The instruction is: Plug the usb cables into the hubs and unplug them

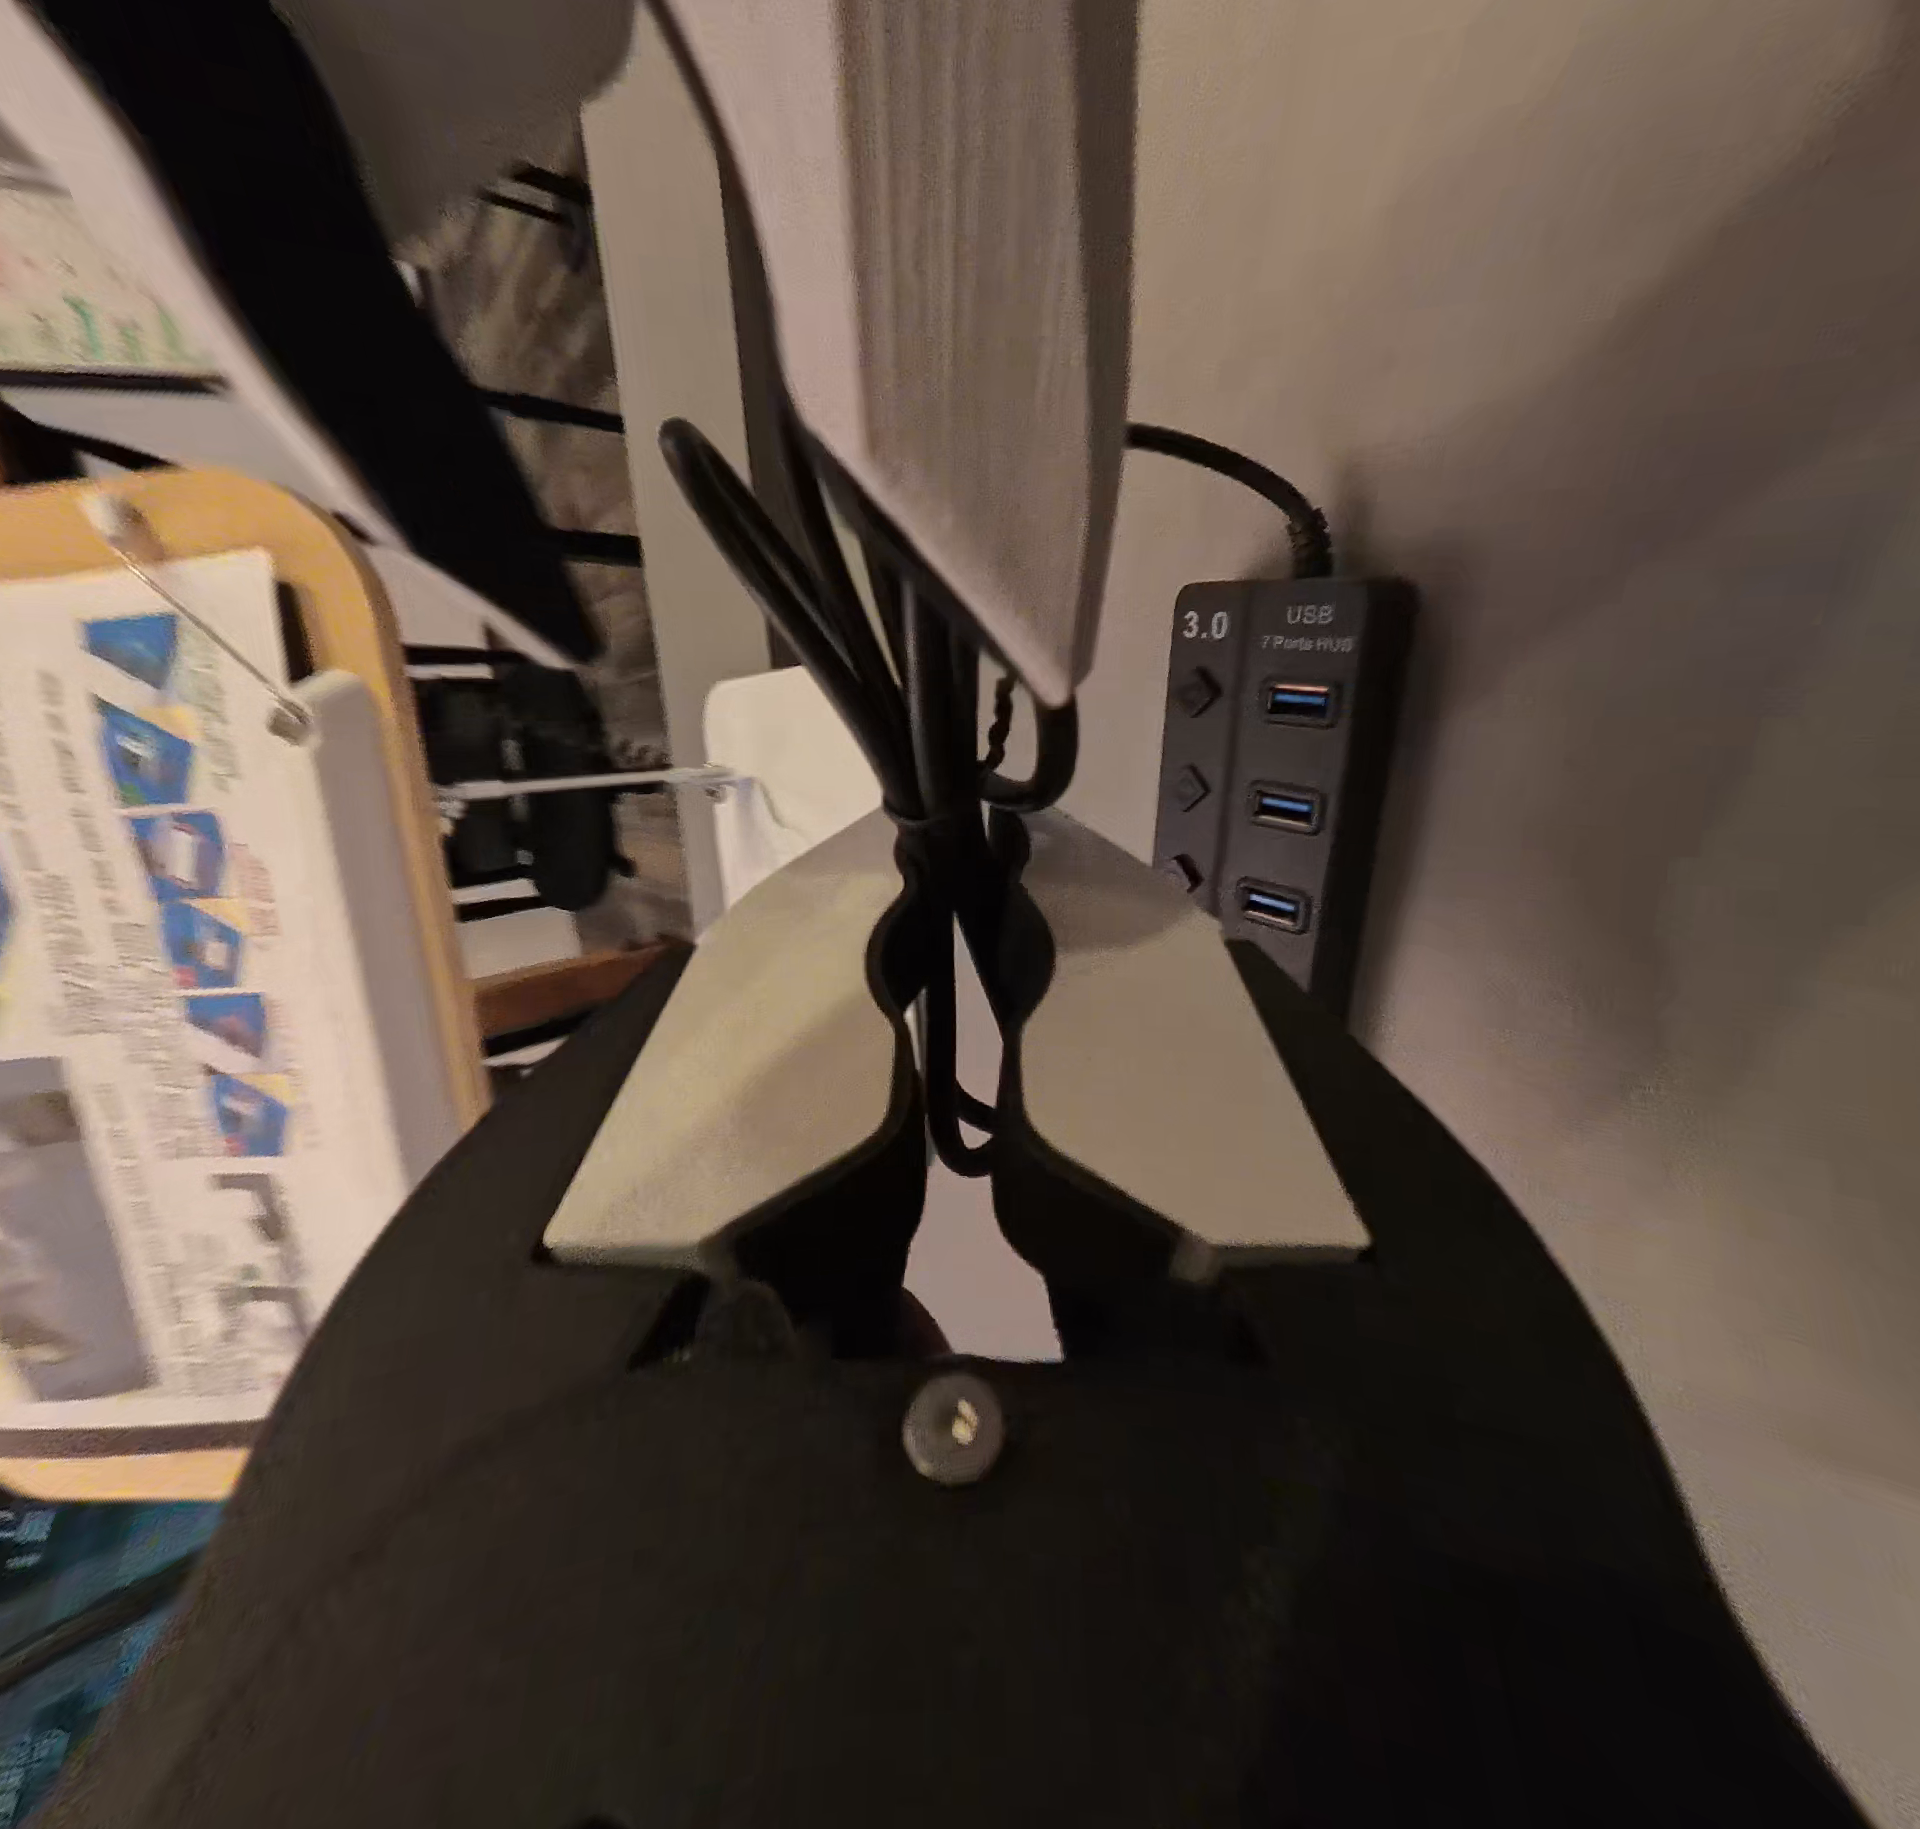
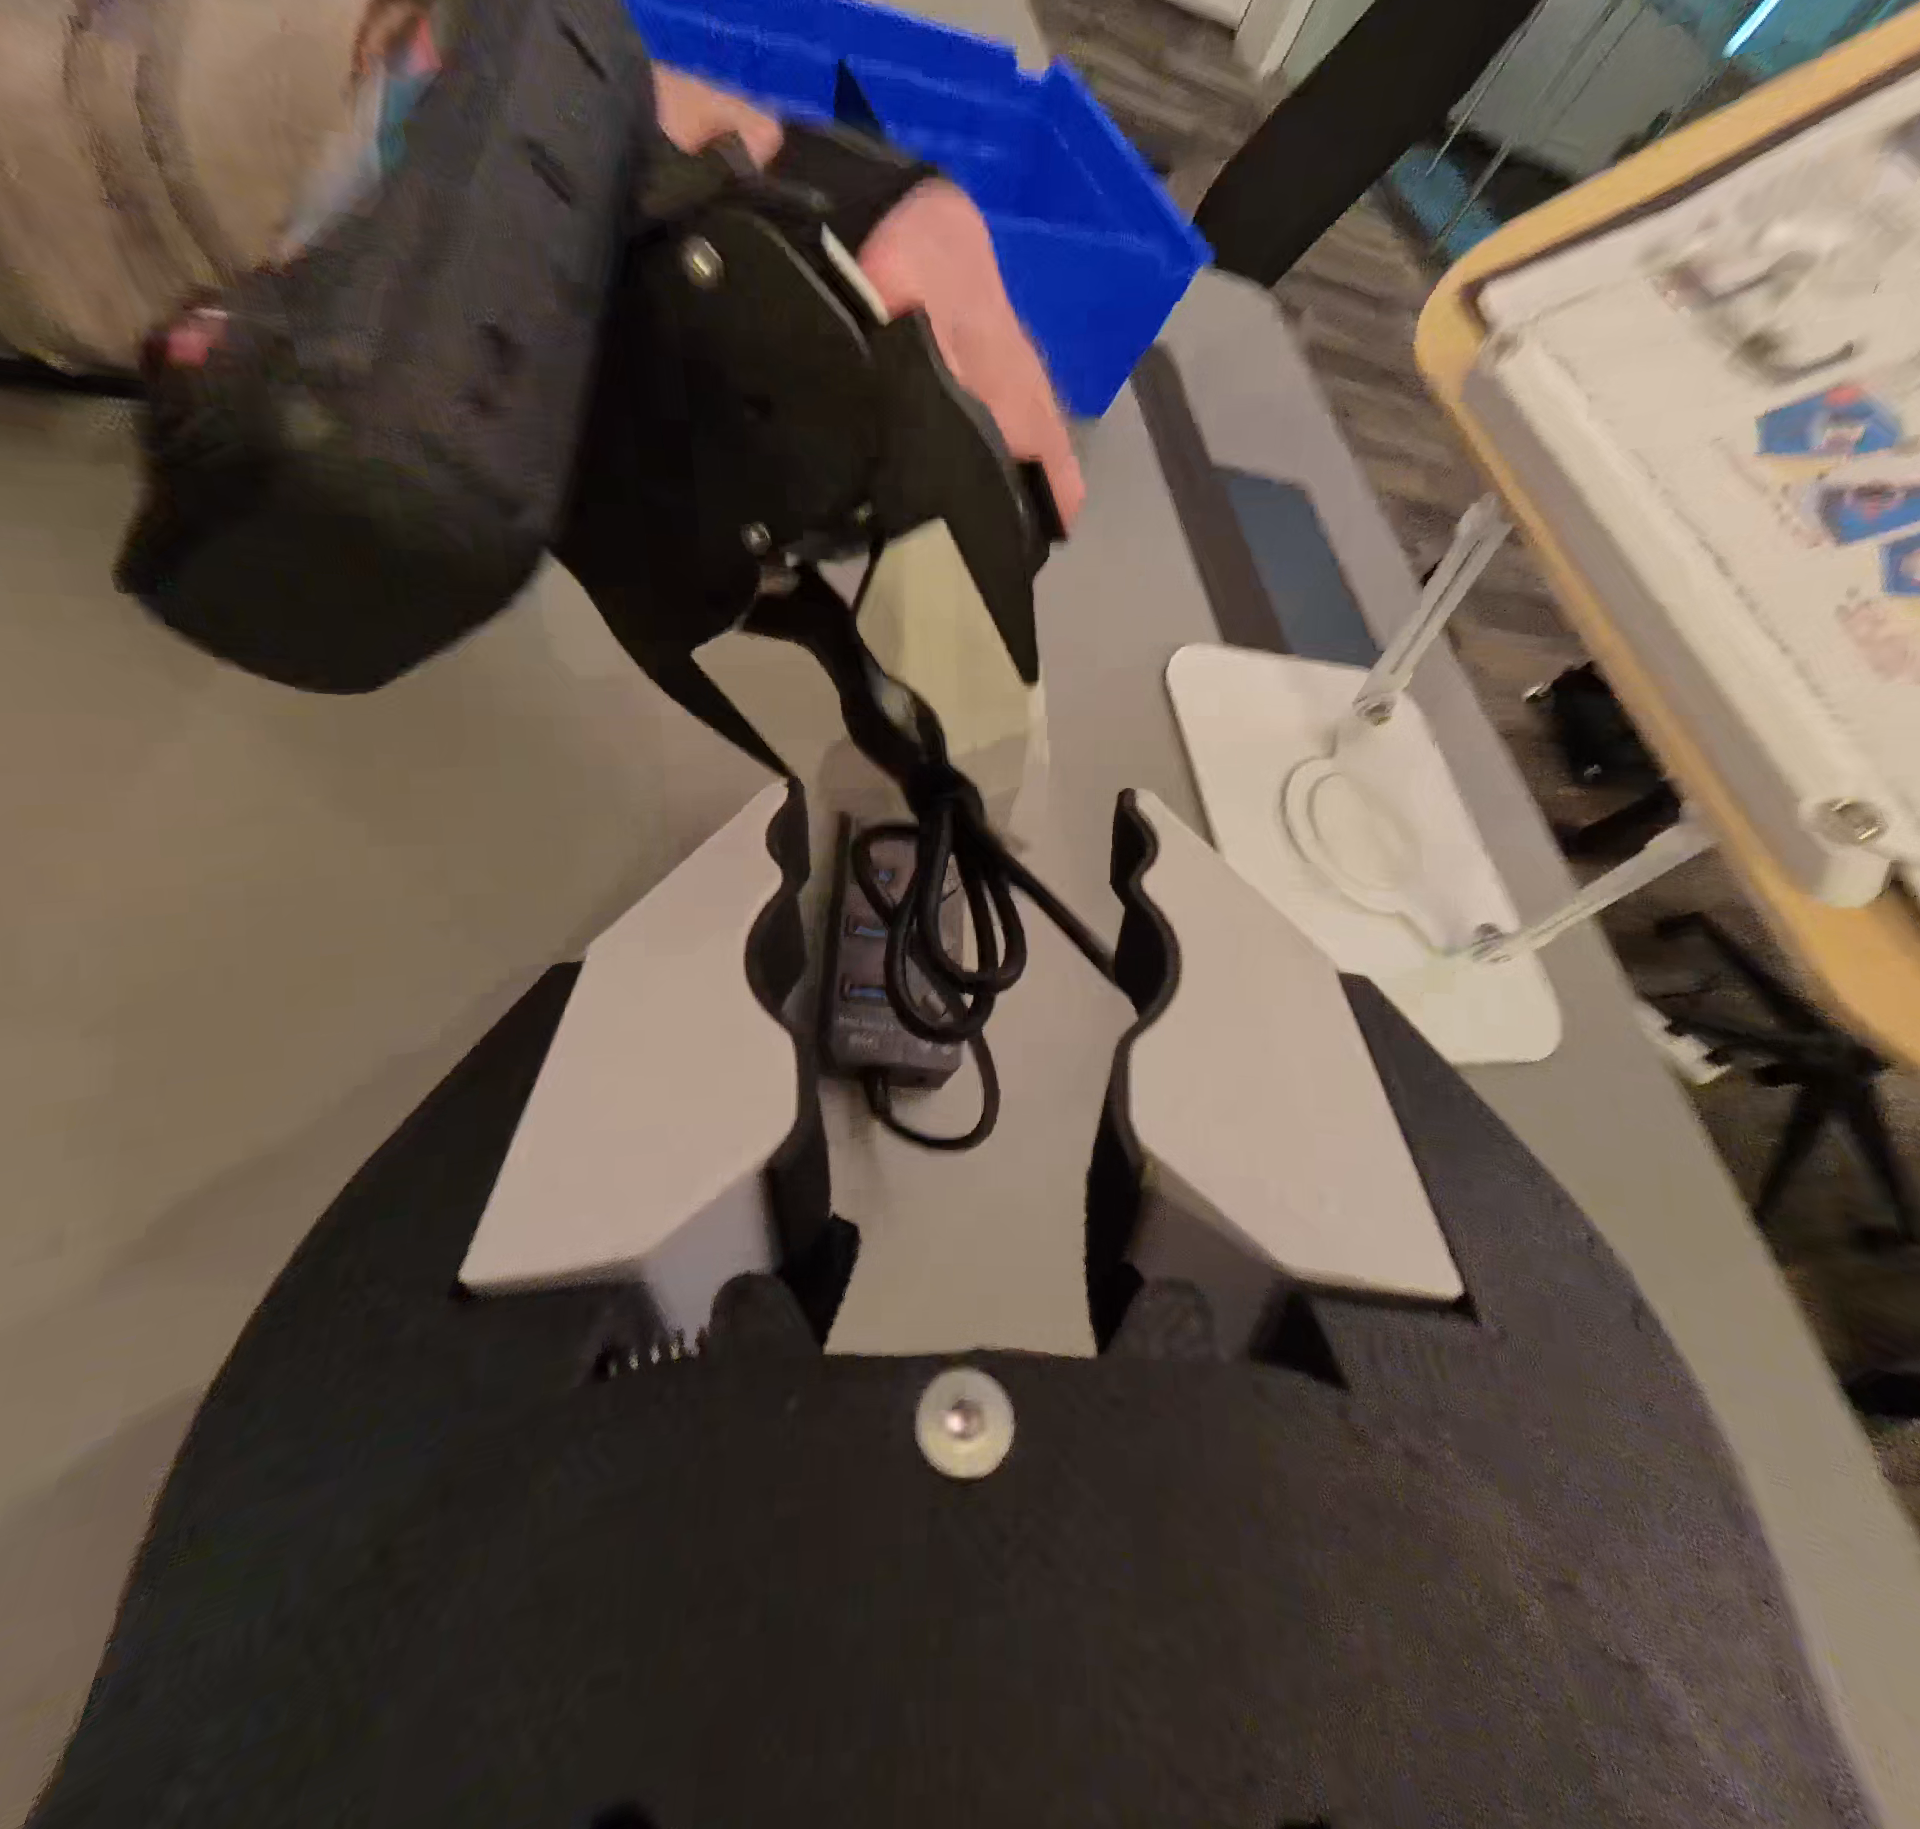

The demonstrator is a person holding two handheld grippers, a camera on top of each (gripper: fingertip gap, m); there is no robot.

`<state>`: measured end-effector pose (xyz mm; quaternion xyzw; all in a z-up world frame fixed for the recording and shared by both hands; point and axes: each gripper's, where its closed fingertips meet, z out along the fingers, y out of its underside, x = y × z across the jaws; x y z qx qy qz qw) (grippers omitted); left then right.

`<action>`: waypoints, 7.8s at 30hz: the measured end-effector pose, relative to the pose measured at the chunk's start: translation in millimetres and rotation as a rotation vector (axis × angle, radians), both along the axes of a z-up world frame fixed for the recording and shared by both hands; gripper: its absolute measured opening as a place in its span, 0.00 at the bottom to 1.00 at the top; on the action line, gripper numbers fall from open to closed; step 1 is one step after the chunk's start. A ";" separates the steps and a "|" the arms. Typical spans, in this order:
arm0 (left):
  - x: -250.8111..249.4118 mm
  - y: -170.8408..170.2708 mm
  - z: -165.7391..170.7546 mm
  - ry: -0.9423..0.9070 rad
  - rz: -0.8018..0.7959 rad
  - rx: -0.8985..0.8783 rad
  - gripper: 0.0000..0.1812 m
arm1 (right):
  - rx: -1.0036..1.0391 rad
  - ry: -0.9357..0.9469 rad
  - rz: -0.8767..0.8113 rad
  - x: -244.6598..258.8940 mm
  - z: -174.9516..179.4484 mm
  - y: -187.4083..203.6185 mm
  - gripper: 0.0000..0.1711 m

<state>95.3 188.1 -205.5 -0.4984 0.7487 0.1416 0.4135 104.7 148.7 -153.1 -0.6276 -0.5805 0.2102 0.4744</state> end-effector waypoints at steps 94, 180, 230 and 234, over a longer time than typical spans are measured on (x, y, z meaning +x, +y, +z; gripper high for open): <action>-99.4 58.1 -11.2 -0.214 0.200 -0.383 0.45 | -0.450 -0.399 -0.275 -13.1 -133.9 42.7 0.35; -31.4 55.4 68.3 -0.431 0.179 -0.008 0.48 | 0.306 -0.190 -0.898 241.0 155.1 13.3 0.79; -59.7 67.7 161.4 -0.853 0.313 0.070 0.67 | 0.604 0.023 -1.445 295.7 89.2 65.1 0.87; -61.7 60.2 174.1 -0.873 0.306 0.090 0.66 | 0.616 0.042 -1.436 291.6 95.1 63.9 0.87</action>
